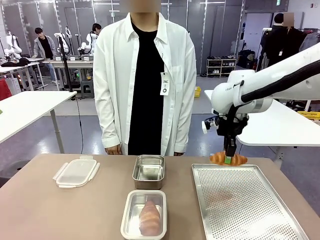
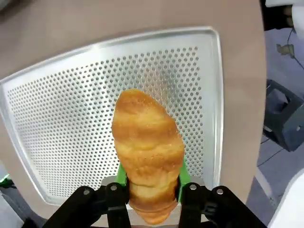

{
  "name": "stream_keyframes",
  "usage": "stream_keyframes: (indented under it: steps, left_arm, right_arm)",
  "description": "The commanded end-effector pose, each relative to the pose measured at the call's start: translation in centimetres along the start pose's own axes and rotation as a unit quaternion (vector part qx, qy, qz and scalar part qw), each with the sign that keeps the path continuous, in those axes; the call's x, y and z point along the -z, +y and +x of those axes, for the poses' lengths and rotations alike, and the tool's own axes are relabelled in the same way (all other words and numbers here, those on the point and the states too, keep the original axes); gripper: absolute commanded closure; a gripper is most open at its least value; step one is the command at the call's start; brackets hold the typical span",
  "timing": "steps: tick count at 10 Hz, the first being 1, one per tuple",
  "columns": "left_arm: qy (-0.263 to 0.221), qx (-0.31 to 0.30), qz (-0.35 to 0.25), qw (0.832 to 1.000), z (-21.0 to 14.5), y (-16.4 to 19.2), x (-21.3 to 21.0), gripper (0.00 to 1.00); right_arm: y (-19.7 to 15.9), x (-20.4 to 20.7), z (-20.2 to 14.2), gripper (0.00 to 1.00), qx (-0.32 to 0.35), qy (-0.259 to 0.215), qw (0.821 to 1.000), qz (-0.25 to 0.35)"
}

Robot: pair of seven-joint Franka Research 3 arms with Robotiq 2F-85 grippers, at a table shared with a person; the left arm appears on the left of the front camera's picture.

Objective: Place the bread into the airtight container.
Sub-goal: Pick up a Butter Roll and place it into an empty Airtight Container.

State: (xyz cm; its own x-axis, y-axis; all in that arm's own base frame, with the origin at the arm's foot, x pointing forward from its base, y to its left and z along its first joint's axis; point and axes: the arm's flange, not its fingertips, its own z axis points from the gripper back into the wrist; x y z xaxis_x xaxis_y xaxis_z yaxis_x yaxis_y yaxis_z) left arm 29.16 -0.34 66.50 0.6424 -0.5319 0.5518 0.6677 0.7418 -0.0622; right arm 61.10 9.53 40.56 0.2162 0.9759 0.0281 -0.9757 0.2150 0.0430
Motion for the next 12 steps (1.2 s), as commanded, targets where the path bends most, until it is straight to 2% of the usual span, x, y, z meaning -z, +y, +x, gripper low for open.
stream_keyframes:
  steps: [1, 4, 7, 9, 12]
  left_arm:
    - [-0.001, 0.009, -0.004, 1.0, 0.0, 0.1, -0.1, 0.0]
    - [-0.001, 0.009, -0.004, 1.0, 0.0, 0.1, -0.1, 0.0]
    - [-0.001, 0.009, -0.004, 1.0, 0.0, 0.1, -0.1, 0.0]
    - [-0.001, 0.009, -0.004, 1.0, 0.0, 0.1, -0.1, 0.0]
    - [-0.001, 0.009, -0.004, 1.0, 0.0, 0.1, -0.1, 0.0]
  right_arm:
    - [1.4, -1.5, 3.3, 0.56, 0.02, -0.01, 1.0, -0.017]
    - [3.9, -3.1, 11.9, 0.56, 0.016, -0.026, 0.998, -0.05]
    - [6.6, -2.3, 21.7, 0.56, 0.055, -0.046, 0.993, -0.094]
    - [7.7, -0.9, 25.4, 0.56, 0.046, -0.03, 0.993, -0.101]
    - [8.0, 0.4, 27.3, 0.56, 0.037, -0.02, 0.993, -0.109]
